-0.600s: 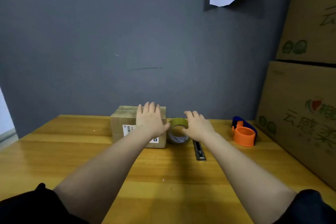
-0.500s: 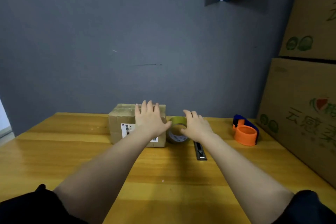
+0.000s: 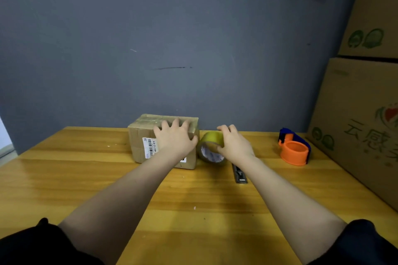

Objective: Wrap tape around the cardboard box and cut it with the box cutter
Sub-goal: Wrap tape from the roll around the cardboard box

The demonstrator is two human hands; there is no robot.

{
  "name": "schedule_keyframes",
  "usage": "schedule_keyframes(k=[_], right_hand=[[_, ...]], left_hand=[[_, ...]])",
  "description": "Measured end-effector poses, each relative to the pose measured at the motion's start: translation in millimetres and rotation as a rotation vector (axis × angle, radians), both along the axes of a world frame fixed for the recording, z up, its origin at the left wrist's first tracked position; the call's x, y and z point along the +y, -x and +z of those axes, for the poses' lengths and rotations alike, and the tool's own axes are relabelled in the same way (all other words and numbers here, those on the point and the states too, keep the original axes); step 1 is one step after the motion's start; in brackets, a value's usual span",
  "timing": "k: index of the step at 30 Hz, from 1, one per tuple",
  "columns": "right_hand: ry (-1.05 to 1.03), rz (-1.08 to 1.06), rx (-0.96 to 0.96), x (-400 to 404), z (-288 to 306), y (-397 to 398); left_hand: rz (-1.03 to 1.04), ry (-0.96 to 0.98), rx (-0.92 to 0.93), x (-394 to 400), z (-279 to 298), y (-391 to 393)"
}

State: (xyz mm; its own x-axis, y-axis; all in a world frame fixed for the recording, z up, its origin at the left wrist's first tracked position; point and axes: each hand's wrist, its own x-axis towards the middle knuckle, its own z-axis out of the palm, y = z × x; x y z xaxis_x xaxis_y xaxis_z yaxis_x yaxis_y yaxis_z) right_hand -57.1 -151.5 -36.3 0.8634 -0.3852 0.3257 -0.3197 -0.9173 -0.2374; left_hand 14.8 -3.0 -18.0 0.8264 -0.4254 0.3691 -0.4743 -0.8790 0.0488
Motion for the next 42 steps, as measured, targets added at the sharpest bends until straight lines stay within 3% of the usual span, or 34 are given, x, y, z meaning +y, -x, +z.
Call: schedule_keyframes(k=[9, 17, 27, 42], right_hand=[[-0.018, 0.071, -0.007, 22.0, 0.1, 38.1], [-0.380, 0.088, -0.127, 68.5, -12.5, 73.2], [-0.707, 0.155, -0.293, 106.2, -28.1, 94.6], [-0.823, 0.229, -0.424, 126.6, -55.7, 100.0]], left_hand=[[-0.306, 0.017, 0.099, 37.1, 4.2, -9.8], [-0.636, 0.007, 0.182, 67.7, 8.8, -14.9], [-0.741, 0.079, 0.247, 76.4, 1.6, -6.7], [-0.736, 0.638, 0.469, 42.6, -14.1, -4.8]])
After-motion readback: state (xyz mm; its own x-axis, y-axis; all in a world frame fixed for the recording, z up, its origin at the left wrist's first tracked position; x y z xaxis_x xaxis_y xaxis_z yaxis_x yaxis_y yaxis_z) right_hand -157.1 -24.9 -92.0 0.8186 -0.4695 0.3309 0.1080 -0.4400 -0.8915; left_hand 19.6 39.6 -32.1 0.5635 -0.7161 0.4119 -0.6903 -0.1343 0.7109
